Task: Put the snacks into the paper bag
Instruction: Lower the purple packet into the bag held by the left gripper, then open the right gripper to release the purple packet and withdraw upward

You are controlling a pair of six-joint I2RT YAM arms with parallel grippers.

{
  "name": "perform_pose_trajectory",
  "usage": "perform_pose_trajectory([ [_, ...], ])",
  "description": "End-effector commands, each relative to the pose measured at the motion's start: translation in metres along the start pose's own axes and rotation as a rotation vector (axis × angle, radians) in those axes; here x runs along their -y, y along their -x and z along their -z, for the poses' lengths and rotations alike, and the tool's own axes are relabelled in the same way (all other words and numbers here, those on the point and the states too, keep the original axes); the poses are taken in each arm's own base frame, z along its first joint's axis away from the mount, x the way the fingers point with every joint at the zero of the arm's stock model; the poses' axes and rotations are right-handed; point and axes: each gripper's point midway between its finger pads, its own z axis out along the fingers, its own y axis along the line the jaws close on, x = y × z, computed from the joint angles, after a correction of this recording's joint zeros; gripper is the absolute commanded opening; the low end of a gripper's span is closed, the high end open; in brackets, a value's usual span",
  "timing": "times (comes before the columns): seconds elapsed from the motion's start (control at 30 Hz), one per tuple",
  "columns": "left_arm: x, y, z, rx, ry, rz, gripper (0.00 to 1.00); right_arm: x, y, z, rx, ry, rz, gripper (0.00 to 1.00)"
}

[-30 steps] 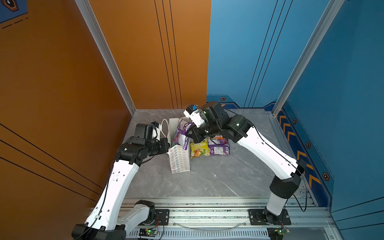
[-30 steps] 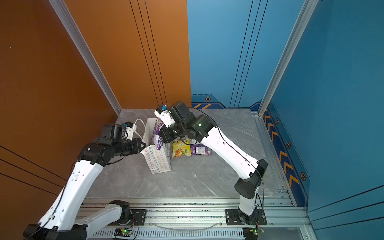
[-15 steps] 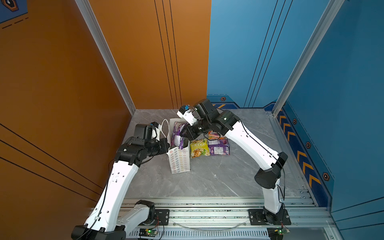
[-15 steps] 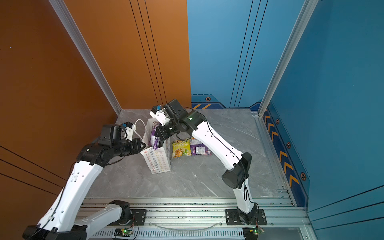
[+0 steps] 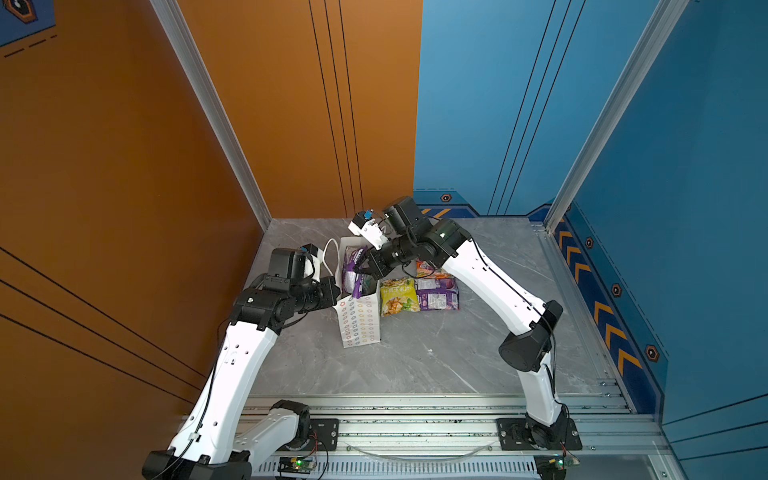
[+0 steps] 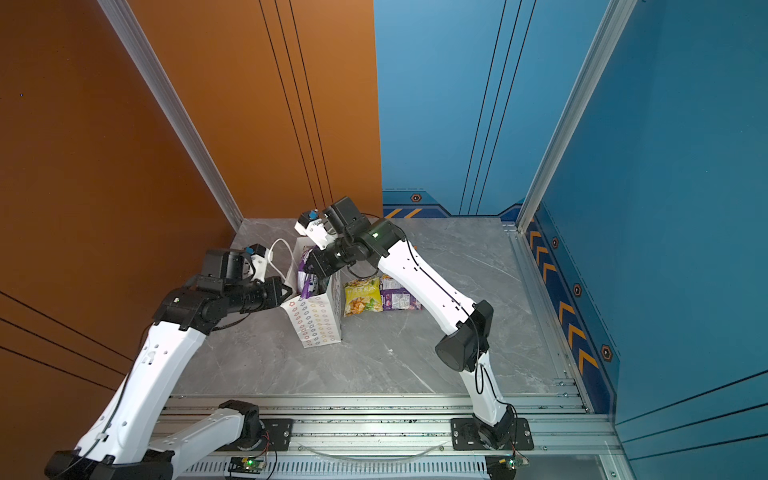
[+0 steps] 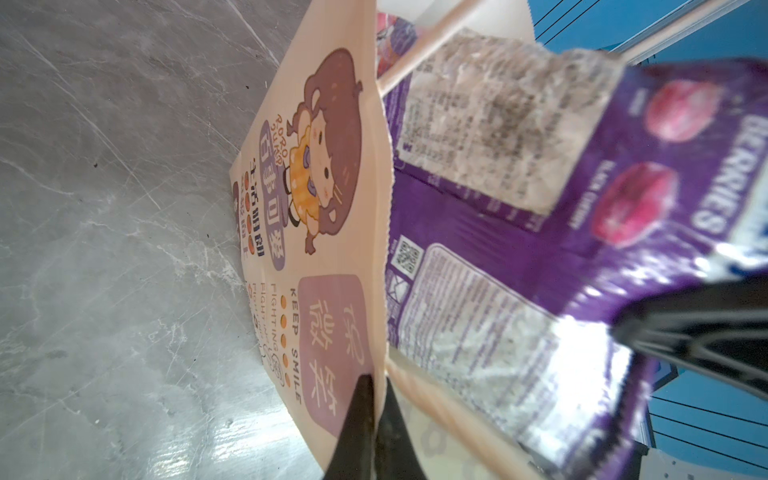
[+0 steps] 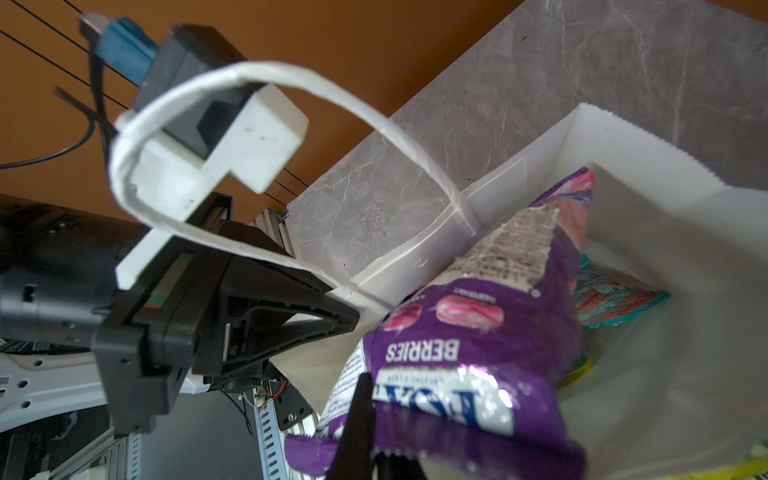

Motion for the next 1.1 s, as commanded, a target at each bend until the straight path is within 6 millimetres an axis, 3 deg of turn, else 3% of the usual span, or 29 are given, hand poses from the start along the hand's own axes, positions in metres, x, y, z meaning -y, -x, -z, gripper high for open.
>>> perform_pose_trajectory([
  [0.0,0.010,0.003,0.006,0.030,-0.044,-0.014,0.07,-0.005,0.007,-0.001,0.013,0.053,0.017,0.00],
  [0.6,0.009,0.001,0.006,0.029,-0.042,-0.010,0.07,0.024,0.011,-0.011,0.012,0.063,-0.059,0.00],
  [0.67,0.009,0.001,0.006,0.029,-0.041,-0.010,0.07,0.029,0.011,-0.011,0.015,0.046,-0.067,0.10],
  [0.8,0.009,0.001,0.006,0.029,-0.041,-0.010,0.07,0.039,0.020,0.003,0.049,0.000,-0.078,0.42],
  [0.9,0.009,0.001,0.006,0.032,-0.039,-0.010,0.07,0.046,0.030,0.022,0.095,-0.038,-0.091,0.49],
  [1.07,0.008,0.000,0.005,0.027,-0.036,-0.010,0.07,0.048,0.040,0.053,0.160,-0.113,-0.096,0.50],
])
